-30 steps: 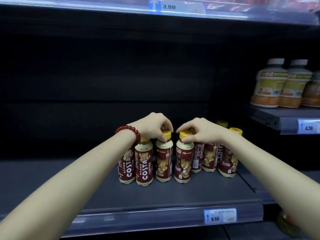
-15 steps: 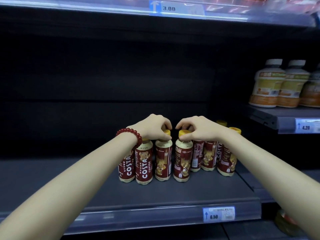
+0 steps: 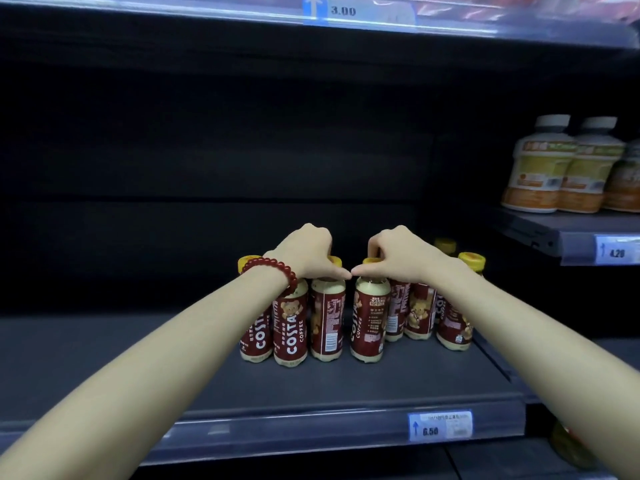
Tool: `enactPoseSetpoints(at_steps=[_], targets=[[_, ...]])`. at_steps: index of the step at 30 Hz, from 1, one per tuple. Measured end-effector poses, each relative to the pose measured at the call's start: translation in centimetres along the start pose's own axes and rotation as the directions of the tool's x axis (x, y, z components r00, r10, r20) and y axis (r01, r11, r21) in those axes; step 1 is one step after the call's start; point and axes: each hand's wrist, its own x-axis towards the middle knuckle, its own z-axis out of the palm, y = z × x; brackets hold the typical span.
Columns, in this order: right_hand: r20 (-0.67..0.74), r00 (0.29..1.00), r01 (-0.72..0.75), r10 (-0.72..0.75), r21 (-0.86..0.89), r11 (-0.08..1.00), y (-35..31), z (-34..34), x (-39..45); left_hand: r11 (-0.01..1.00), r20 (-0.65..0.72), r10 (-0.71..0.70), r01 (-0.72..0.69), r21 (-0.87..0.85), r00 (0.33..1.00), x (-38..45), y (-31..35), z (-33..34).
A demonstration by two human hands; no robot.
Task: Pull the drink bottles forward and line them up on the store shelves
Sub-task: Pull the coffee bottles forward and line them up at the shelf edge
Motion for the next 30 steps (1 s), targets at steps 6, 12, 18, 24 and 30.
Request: enactPoseSetpoints(at_steps=[6,12,18,24,30], targets=[[0.173,0.979,0.079,-0.106,0.157,0.984,0.9,-1.6,-0.4,0.976,0.211,0.12,-0.077,-0.204,0.97,-0.5,-0.7,-1.7],[0.173,0.975,0.098,-0.137,0.217,0.971,1.5,-1.6,-0.7,0.975,0.216,0.162,-0.122,-0.185,0.963,-0.4,-0.7,-1.9],[0.03,1.0,0.0,-0.003,0.111,0.994,1.2,-0.4,-0.1,0.992,0.096,0.08,-0.07,-0.102,0.992,0.0,-0.4,-0.9],[0.006,0.999,0.051,-0.053,0.171,0.984,0.6,-0.1,0.3,0.991,0.122,0.117,-0.108,-0.079,0.986,-0.2,-0.4,-1.9],[-0.017,0.996,0.092,-0.091,0.218,0.972,0.0,0.4,0.3,0.99,0.101,0.121,-0.112,-0.088,0.987,-0.3,-0.3,-1.7]])
